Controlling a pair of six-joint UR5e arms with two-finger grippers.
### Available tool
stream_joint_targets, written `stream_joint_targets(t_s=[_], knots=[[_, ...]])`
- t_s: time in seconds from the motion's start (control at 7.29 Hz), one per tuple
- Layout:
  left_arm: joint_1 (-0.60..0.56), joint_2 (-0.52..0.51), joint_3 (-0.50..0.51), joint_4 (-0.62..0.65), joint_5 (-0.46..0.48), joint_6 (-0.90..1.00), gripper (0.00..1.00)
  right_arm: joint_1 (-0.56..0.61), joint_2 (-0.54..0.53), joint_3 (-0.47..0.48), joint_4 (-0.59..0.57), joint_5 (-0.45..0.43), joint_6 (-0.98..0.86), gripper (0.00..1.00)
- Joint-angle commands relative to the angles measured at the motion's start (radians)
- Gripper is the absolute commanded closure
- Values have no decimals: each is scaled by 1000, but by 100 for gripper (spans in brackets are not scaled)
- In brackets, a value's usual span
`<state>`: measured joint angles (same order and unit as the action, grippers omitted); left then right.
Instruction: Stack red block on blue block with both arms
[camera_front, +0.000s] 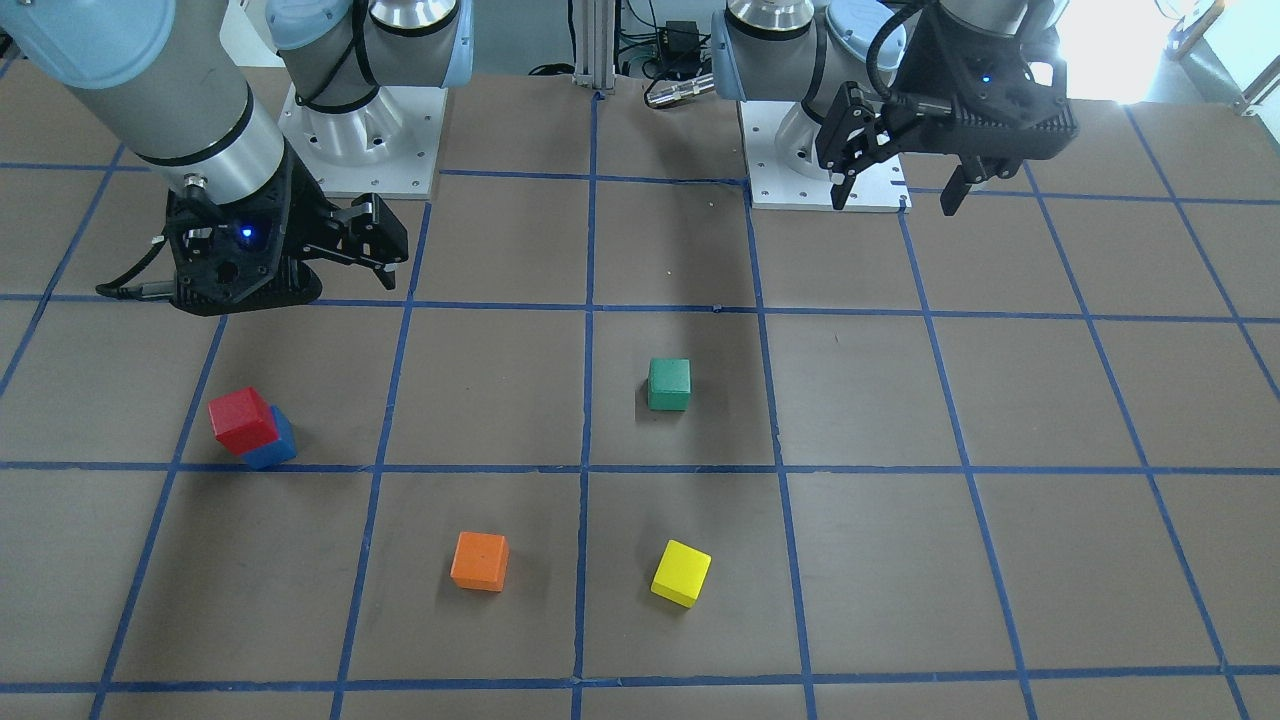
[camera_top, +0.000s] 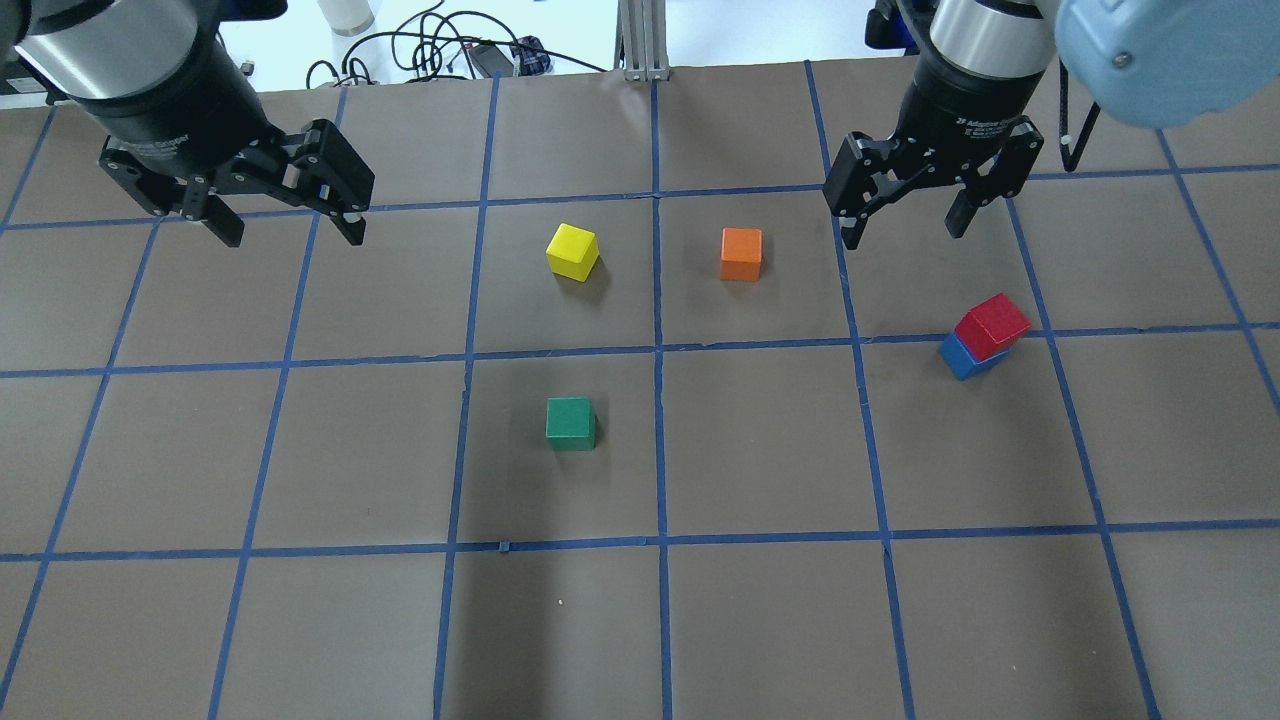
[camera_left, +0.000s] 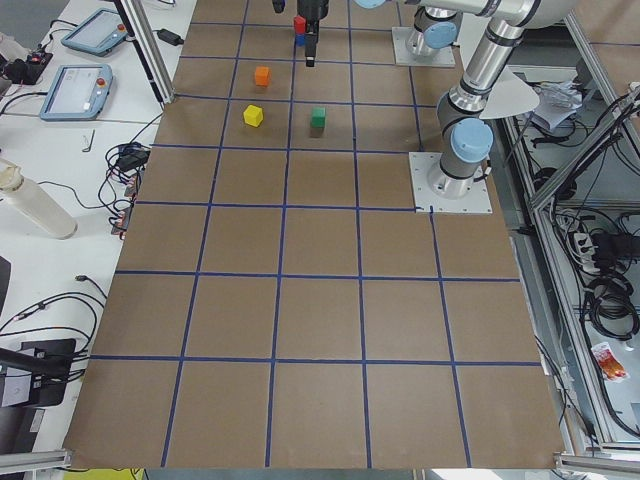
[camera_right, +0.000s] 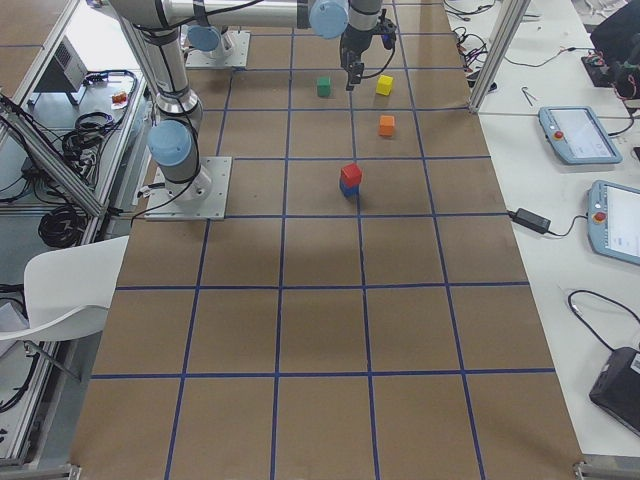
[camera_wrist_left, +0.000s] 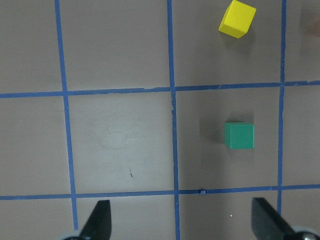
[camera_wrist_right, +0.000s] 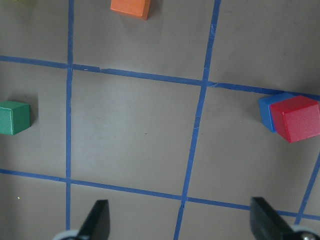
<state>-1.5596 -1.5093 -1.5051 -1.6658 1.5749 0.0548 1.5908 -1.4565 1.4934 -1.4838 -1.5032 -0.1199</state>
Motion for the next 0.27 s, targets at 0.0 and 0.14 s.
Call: stream_joint_targets(t_s=[0.0, 0.14], knots=[[-5, 4, -7, 3, 1, 5, 0, 0, -2, 7, -12, 0, -3, 0], [-5, 9, -10, 6, 1, 5, 0, 0, -2, 7, -15, -2, 0, 0]])
